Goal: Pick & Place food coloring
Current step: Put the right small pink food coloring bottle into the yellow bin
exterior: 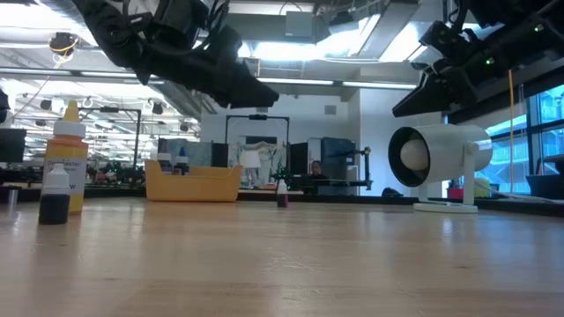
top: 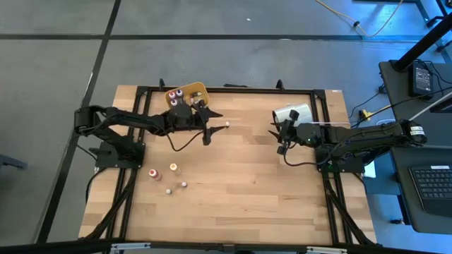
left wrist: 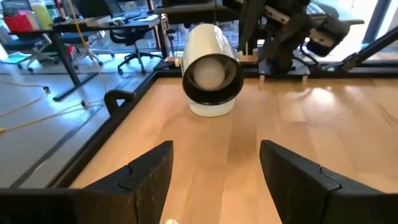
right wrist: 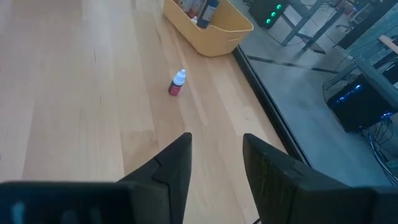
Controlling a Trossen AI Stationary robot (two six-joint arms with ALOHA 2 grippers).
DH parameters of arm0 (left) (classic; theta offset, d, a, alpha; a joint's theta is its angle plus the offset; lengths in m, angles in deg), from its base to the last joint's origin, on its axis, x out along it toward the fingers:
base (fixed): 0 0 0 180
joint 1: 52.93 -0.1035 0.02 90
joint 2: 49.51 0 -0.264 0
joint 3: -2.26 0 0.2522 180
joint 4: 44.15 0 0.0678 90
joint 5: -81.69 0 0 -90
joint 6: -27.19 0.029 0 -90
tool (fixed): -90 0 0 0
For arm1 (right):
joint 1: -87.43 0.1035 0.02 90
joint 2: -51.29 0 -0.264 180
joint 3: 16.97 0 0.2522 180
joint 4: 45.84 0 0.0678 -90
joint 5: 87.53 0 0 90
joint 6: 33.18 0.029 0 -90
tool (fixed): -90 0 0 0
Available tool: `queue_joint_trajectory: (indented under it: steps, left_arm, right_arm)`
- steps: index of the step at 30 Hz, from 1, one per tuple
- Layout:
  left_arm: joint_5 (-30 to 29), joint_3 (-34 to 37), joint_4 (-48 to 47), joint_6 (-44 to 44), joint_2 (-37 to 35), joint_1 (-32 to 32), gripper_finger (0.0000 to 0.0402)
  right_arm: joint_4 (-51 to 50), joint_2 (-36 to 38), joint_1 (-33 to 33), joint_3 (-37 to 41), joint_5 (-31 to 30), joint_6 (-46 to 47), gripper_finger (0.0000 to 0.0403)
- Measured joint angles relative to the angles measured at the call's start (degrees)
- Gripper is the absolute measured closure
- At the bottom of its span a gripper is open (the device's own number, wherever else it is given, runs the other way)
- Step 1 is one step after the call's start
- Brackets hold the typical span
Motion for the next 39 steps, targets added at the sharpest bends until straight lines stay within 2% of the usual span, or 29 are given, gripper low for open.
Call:
queue_joint_trajectory:
  steps: [3, 5, 13, 15, 20, 25, 31, 36, 39]
  left_arm:
    - [-0.04, -1.6, -1.23, -1.43, 0.41, -0.03, 0.0166]
    - [-0.05, -4.87, -5.79, -2.08, 1.27, -0.03, 0.0168]
    - [-0.44, -25.05, -38.03, 2.12, 13.4, -0.71, 0.0189]
    - [-0.47, -28.44, -42.77, 2.18, 16.66, -1.26, 0.0195]
    - [-1.2, -31.53, -43.83, 3.24, 22.38, -2.31, 0.0208]
    - [-7.03, -31.67, -43.7, 3.35, 24.37, -3.21, 0.0218]
    - [-6.27, -31.61, -43.47, 3.25, 24.57, -3.78, 0.0222]
    - [-2.41, -31.58, -43.31, 2.13, 24.57, -3.96, 0.0227]
    - [-4.47, -31.58, -43.04, 2.17, 24.57, -3.69, 0.023]
  right_arm:
    - [-0.14, 0.0, 0.0, 0.0, -0.02, -0.02, 0.0257]
    - [-0.02, 0.0, 0.0, 0.0, -0.02, -0.13, 0.0257]
    - [0.45, 0.0, 0.0, 0.0, -0.02, -0.06, 0.0257]
    - [0.45, 0.0, 0.0, 0.0, -0.02, -0.04, 0.0257]
    - [0.4, 0.0, 0.0, 0.0, -0.02, -0.06, 0.0257]
    - [0.1, 0.0, 0.0, 0.0, -0.02, -0.07, 0.0257]
    - [0.03, 0.0, 0.0, 0.0, -0.02, -0.07, 0.0257]
    - [-0.01, 0.0, 0.0, 0.0, -0.02, -0.07, 0.0257]
    - [-0.01, 0.0, 0.0, 0.0, -0.02, -0.07, 0.0257]
